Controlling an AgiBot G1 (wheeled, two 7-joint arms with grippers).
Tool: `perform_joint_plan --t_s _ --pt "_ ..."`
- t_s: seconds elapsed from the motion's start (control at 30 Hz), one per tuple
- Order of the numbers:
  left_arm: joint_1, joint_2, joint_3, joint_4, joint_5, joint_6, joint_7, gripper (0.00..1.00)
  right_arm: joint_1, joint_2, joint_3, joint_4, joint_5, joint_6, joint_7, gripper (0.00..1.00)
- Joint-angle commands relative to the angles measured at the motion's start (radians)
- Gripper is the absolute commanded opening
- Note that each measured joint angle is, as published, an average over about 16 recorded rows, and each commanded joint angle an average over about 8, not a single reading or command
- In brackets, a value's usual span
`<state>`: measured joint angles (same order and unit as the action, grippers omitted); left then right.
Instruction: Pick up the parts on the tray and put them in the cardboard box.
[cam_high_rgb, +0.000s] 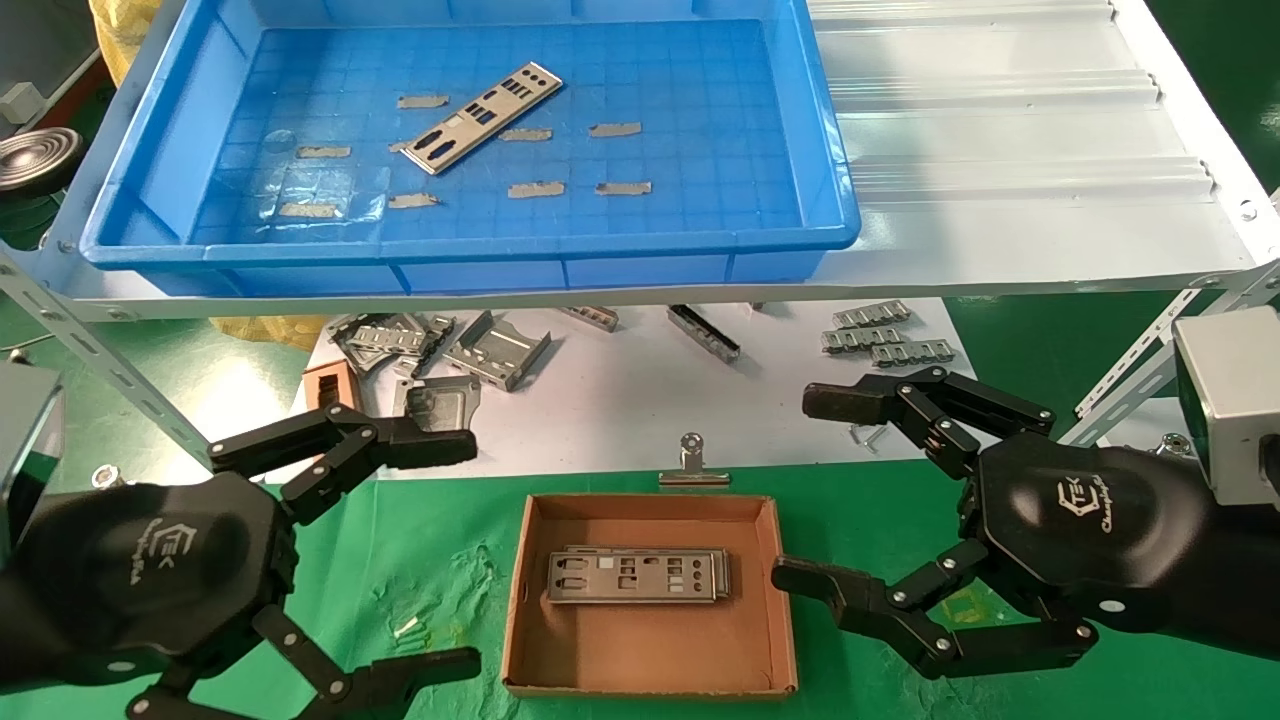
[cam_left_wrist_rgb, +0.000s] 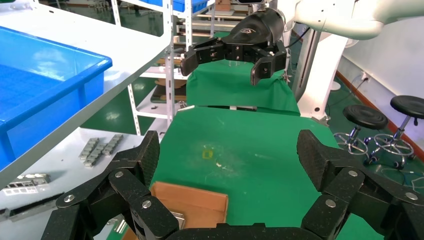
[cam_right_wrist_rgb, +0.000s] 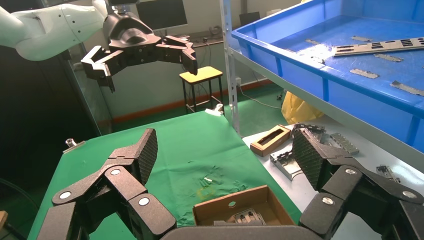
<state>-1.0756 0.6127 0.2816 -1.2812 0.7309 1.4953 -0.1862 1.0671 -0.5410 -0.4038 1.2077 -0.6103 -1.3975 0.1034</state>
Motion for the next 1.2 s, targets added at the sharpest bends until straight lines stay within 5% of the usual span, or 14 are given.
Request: perform_joint_plan --t_s 0.03,0.4,0.67,1.2 --pt "0.0 0.0 0.0 0.0 0.0 0.0 0.0 1.0 0.0 0.0 0.0 0.0 0.0 0.0 0.0 1.0" --pt "0.0 0.0 0.0 0.0 0.0 0.0 0.0 1.0 0.0 0.0 0.0 0.0 0.0 0.0 0.0 1.0" --pt "0.0 0.0 0.0 0.0 0.0 0.0 0.0 1.0 0.0 0.0 0.0 0.0 0.0 0.0 0.0 0.0" --pt "0.0 0.0 0.0 0.0 0.0 0.0 0.0 1.0 0.0 0.0 0.0 0.0 0.0 0.0 0.0 0.0"
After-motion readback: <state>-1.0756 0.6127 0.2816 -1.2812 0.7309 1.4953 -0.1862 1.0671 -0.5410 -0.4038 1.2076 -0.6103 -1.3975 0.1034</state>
